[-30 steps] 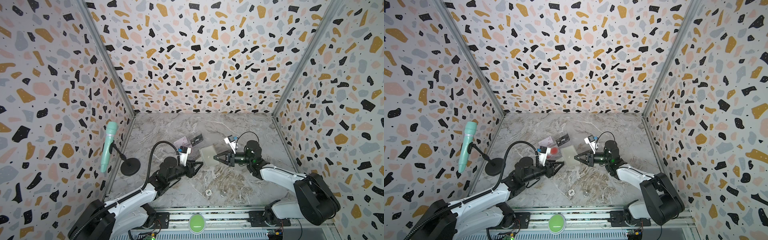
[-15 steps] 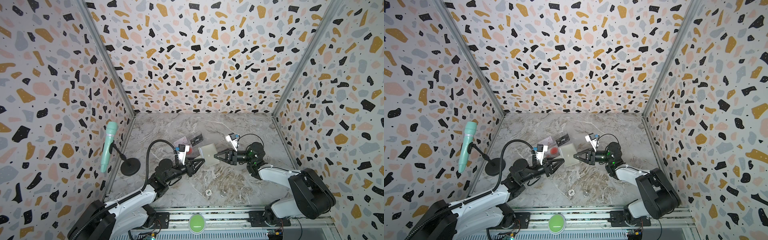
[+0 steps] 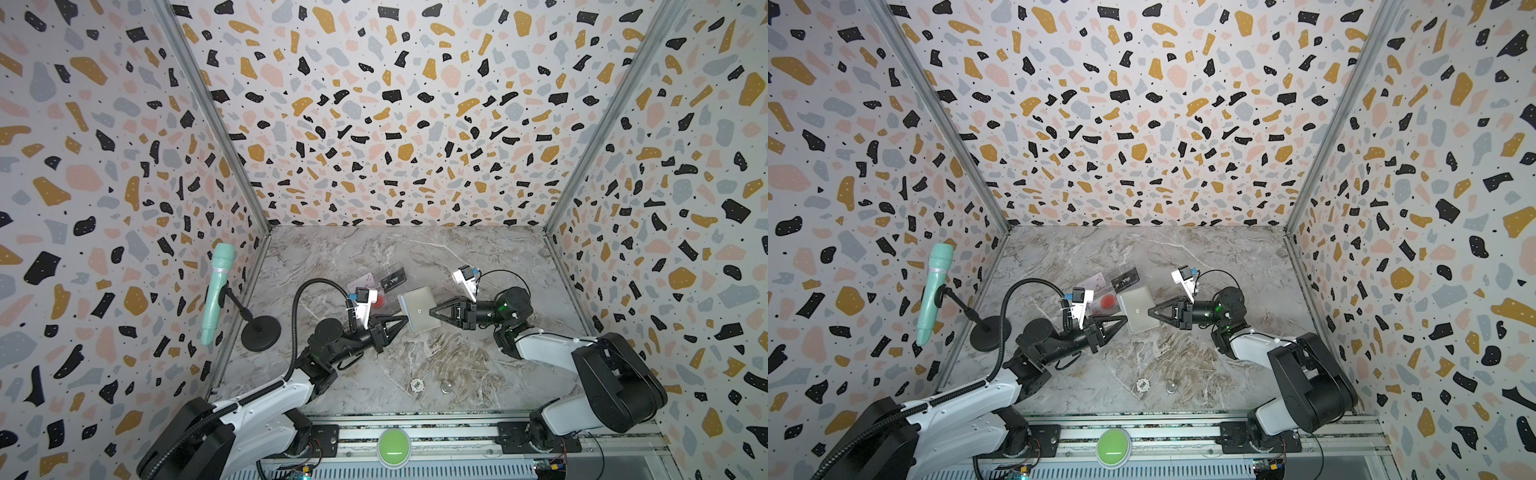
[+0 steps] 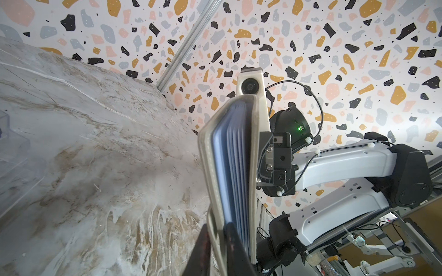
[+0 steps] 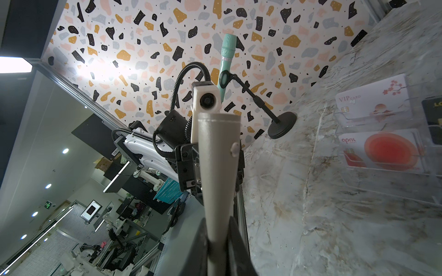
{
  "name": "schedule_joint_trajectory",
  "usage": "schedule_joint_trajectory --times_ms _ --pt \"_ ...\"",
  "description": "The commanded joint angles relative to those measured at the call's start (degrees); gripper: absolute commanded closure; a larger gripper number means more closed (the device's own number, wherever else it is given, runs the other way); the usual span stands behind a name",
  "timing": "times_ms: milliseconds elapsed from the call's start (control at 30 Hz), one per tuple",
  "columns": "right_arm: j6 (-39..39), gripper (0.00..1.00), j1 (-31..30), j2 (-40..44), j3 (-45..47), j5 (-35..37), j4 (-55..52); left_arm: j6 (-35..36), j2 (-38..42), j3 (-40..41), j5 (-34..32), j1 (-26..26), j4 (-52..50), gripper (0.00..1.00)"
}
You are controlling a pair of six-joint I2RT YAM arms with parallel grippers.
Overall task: Take the credit cards out of the card holder
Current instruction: Open the button on the card holder, then open the card holder.
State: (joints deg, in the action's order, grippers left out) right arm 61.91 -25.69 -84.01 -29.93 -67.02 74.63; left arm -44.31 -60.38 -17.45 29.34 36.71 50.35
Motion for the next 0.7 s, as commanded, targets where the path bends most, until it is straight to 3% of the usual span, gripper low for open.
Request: schedule_joint_trajectory --times_ms 0,233,367,433,667 --pt "2.8 0.93 0.1 -0.7 0.0 -1.6 6.7 -1.5 -0.6 0.1 1.9 -0.2 6.7 0.84" --pt "5.6 0.93 0.0 -2.8 0.1 -2.0 10.9 -3.7 -1.5 0.9 3.7 -0.2 11.7 0.82" --pt "5.5 0.89 0.1 -3.5 -0.1 -2.0 10.6 -3.9 -1.3 1.1 3.3 -0.2 11.4 0.93" --pt "4.2 0.84 0.0 -3.5 -0.3 -1.7 8.7 -3.6 -1.2 1.1 2.7 -0.2 10.8 1.0" --pt "-6.9 0.69 -0.2 -0.3 -2.1 -0.1 -8.0 -3.6 -1.1 1.0 2.1 -0.2 10.5 1.0"
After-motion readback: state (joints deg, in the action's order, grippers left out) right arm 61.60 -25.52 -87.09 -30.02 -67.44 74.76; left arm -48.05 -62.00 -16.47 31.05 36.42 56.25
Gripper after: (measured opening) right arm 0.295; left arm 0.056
